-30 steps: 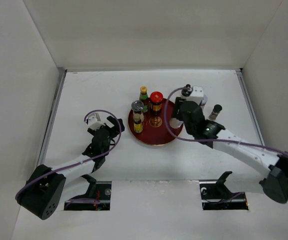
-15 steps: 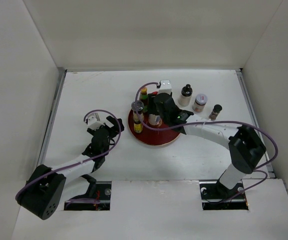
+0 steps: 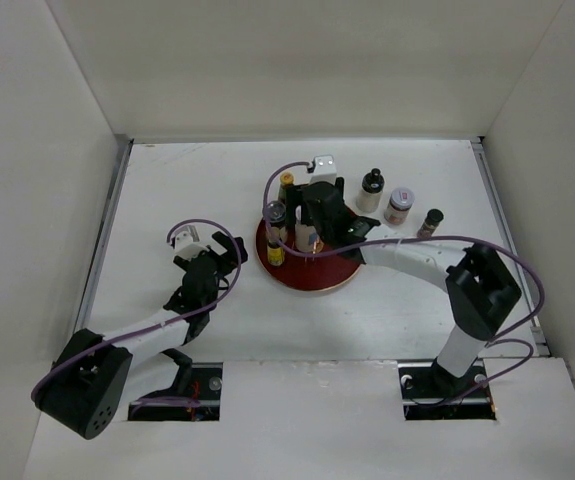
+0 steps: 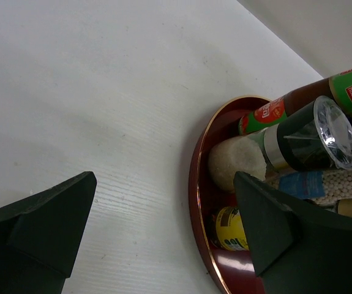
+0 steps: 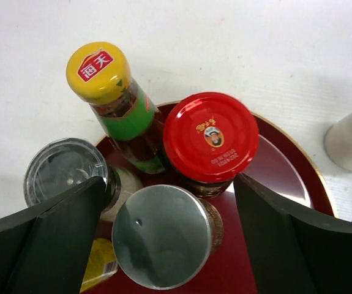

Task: Organize the condiment bottles

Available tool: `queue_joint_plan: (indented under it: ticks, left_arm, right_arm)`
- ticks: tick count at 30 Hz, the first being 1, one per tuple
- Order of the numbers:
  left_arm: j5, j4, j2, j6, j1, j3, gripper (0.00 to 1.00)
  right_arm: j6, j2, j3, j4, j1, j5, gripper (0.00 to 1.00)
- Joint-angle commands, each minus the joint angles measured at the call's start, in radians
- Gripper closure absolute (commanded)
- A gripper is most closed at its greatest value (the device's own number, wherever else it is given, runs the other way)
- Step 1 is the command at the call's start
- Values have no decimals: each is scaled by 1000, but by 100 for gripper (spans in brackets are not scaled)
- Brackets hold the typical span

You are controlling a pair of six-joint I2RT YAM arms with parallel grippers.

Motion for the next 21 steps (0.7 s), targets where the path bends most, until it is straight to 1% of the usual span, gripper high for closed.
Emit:
queue_joint_plan:
  ticks: [1,3,5,8,10,12,14,18,21]
  left_arm:
    - [11,48,2,-10,6,18,2]
    - [11,48,2,-10,8,20,2]
    - [11,48,-2,-10,3,20,2]
    - [11,48,8,-10,6,21,2]
    - [13,48,5,-10,3,21,2]
    - [11,50,2,-12,-3,21,2]
    - [10,52,11,-12,0,23,2]
    - [16,52,1,-12,-2,21,2]
    - [16,52,11,-10,1,23,2]
  right_arm:
    - [-21,-109,15,37,-3,32,6]
    - [-21,-177,-29,29,-10,26,4]
    - [-21,-253,-86,26,-44,32,4]
    - [5,-340,-170,35,-145,32,4]
    - [20,-350,-200,47,-237,35,4]
    - [28,-315,-197,46,-320,24,4]
    - [13,-252,-162,46,-371,0,4]
    - [-46,-118,-47,29,-426,-106,1]
    - [-75,-28,32,5,-440,-149,0]
